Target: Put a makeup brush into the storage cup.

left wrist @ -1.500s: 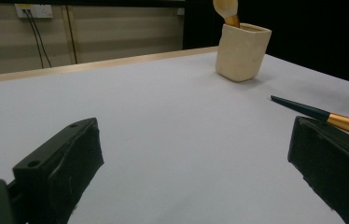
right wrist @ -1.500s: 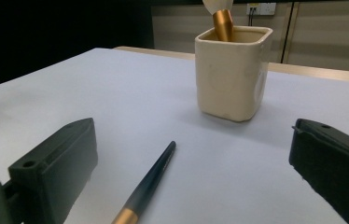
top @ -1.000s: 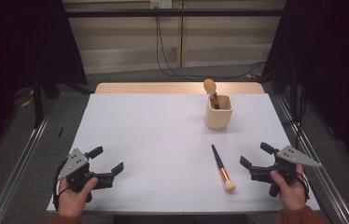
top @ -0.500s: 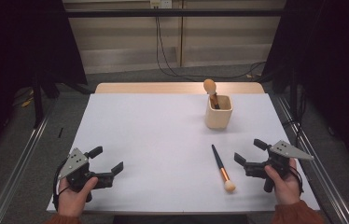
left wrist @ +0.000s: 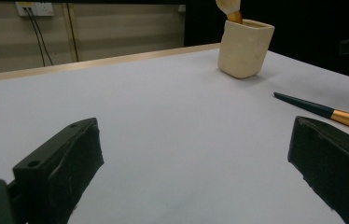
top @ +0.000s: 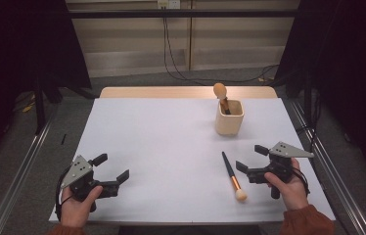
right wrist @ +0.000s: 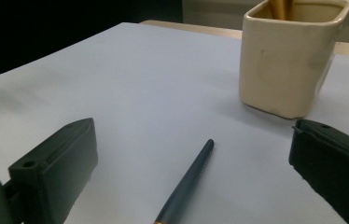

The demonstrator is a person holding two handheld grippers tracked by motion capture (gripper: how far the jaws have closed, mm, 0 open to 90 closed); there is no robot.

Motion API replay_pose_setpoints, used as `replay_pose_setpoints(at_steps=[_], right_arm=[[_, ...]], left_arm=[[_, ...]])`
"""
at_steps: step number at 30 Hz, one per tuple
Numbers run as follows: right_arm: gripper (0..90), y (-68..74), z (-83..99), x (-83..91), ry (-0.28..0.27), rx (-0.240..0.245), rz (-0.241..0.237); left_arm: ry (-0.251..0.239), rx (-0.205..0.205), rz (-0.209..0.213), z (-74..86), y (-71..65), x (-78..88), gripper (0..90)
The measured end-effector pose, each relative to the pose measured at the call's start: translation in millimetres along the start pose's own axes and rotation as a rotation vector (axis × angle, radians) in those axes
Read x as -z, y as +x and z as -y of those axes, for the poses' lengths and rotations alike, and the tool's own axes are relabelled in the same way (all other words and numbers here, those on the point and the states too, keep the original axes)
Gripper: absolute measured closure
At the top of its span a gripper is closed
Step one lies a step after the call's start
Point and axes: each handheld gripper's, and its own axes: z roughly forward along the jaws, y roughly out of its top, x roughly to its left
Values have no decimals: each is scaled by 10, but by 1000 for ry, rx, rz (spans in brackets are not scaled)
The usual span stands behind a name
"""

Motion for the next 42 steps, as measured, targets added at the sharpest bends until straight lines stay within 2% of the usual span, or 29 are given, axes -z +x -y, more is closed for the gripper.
replay_pose_setpoints(at_steps=[8, 13, 17, 24, 28, 31, 33, 37, 42], right_arm=[[22, 63, -70, -82, 76, 20, 0], [34, 84, -77, -98, 132, 12, -36], [34, 84, -59, -110, 166, 17, -46], [38, 89, -89, -123, 217, 13, -39], [38, 118, -105, -164, 275, 20, -46], [40, 142, -105, -208, 340, 23, -43], [43, 149, -108, -237, 392, 32, -25], [60, 155, -122, -265, 454, 58, -6], [54, 160, -134, -313, 539, 62, -17]], left_arm=[[-3, 6, -2, 1, 8, -2, 28], [-1, 8, 0, 4, -2, 7, 28], [2, -1, -2, 1, -7, 9, 28], [2, -2, 0, -1, 2, -2, 28], [3, -6, -2, -1, 3, -4, 28], [4, -3, -1, 1, -3, -13, 28], [4, -3, 0, 0, -2, -16, 28], [7, -4, 2, -3, -1, -22, 28], [11, -6, 8, -6, -3, -41, 28]])
